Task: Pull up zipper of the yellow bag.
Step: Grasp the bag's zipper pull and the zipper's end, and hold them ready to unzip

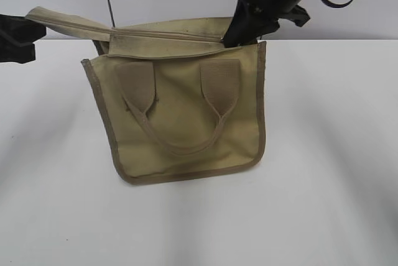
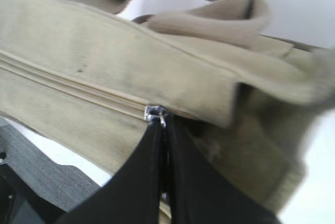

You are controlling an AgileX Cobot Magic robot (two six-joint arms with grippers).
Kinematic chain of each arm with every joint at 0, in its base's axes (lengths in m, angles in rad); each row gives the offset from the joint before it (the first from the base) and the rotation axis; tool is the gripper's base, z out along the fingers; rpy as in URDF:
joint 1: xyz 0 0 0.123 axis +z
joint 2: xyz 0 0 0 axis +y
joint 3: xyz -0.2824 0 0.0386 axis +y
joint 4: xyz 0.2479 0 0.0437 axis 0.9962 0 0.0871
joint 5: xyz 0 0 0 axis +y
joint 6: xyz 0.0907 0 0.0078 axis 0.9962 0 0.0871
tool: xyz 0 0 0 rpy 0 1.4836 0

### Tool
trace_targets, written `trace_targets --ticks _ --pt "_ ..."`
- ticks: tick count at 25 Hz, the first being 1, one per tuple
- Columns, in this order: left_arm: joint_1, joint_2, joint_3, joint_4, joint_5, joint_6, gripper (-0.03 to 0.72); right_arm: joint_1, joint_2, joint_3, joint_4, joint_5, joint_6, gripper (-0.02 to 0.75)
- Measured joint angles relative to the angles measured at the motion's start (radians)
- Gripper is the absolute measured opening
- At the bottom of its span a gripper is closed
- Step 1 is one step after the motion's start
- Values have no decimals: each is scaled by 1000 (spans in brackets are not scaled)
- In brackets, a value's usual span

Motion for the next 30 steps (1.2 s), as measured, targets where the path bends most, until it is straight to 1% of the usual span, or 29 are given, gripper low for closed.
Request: trace_targets --ticks 3,10,14,18,20,21,23,24,26,27,28,29,30 --pt "0 0 0 1 -5 0 6 -24 -19 0 -38 15 13 -13" --pt "-1 0 0 4 -11 0 6 -27 -37 0 -47 37 14 -13" --pt "-5 0 0 17 -22 0 6 -27 -37 0 -94 52 36 -13" --pt "-7 0 0 20 -28 0 6 -27 -41 0 -100 56 45 -13" --pt "-7 0 0 17 -25 0 11 -27 -42 0 -89 57 43 8" --pt "-7 0 0 12 -19 0 23 -27 -43 0 -90 59 37 41" --pt "1 0 0 -6 4 0 90 -39 -47 0 -95 60 10 157" --pt "4 0 0 -14 16 0 160 -42 -49 0 -96 60 -8 246" --pt "7 0 0 -23 31 -11 349 -49 -62 0 -96 59 -38 442" --pt "7 0 0 -24 42 -26 431 -50 -70 0 -96 55 -50 510" --pt "8 0 0 -26 62 -44 517 -50 -82 0 -96 53 -57 568" --pt "7 -4 0 -26 99 -71 578 -50 -95 0 -96 50 -64 598" --pt "3 -9 0 -26 144 -99 609 -50 -110 0 -101 49 -68 608"
